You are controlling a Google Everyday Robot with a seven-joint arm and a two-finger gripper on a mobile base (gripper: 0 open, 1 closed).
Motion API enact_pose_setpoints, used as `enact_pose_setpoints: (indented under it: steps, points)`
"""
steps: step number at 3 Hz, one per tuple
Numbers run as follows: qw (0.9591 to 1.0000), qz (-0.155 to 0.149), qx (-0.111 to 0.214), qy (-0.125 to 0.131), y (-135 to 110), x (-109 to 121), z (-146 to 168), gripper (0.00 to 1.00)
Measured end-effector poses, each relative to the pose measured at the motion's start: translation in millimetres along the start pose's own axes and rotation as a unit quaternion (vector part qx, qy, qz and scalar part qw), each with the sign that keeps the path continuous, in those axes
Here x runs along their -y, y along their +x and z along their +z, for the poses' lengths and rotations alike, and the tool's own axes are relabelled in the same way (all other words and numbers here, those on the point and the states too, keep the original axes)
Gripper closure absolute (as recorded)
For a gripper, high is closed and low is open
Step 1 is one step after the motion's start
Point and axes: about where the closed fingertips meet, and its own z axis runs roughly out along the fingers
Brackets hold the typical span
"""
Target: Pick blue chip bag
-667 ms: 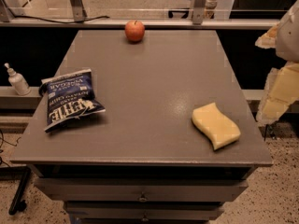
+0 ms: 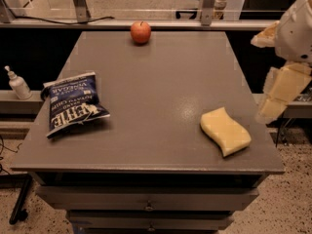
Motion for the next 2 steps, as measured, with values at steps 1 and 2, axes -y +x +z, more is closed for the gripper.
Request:
enact_pose_setpoints:
  steps: [1,2]
  points:
    - [0.9947,-0.063,0.081,-0.01,-55,16,19,0.0]
    - [0.9743,-0.129,0.184,-0.024,-133,18,34,0.0]
